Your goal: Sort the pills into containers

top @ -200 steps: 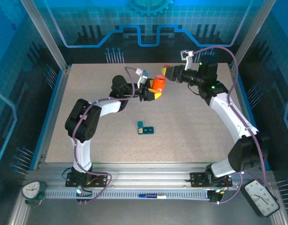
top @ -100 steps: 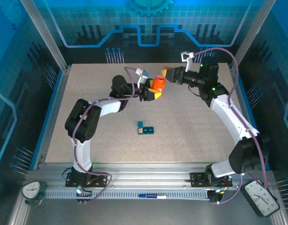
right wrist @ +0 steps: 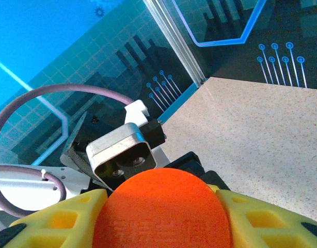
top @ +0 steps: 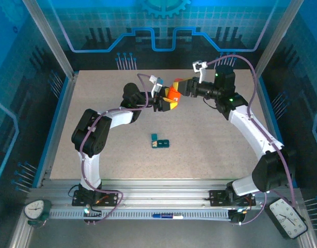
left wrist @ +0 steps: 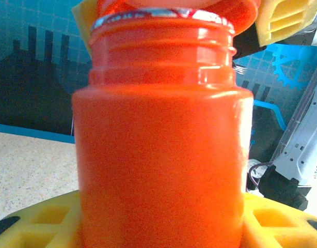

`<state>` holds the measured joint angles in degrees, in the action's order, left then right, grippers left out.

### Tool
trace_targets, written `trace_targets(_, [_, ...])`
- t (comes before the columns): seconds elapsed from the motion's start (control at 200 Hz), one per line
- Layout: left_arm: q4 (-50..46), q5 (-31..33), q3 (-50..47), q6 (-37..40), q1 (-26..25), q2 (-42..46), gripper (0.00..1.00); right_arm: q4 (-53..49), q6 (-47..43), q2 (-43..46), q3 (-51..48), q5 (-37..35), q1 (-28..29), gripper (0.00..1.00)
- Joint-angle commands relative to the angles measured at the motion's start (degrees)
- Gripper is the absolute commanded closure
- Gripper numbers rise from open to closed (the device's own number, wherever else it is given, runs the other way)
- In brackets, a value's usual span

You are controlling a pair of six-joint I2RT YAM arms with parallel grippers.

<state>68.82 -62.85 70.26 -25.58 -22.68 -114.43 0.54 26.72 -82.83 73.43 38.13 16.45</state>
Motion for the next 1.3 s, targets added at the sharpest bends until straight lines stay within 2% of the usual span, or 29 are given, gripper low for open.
trace_targets(0.0, [1.9,0.2,1.3,-0.1,-0.1,1.1,1.0,-0.9,-1.4,-0.5,-1.2,0.5,0.7,0.84])
trace_targets(0.62, [2.1,0.1,1.4,-0.3,-0.2,1.3,1.0,-4.7,-3.5,-4.7,2.0,0.3,1.4,0.84])
trace_targets(0.936, [1.8,0.1,1.7,0.0,-0.1,1.3,1.0,-6.2,-4.7,-2.4,-1.5,0.3,1.6,0.84])
trace_targets(1.096, [1.8,0.4,1.5,0.4,-0.1,1.6,1.0,-3.7,-2.0,-1.8,-3.7,0.3,0.9,0.84])
trace_targets(1.296, [1.2,0.4,1.7,0.8,-0.1,1.7,1.0,-9.0,-5.7,-2.1,-1.8,-3.0,4.5,0.84])
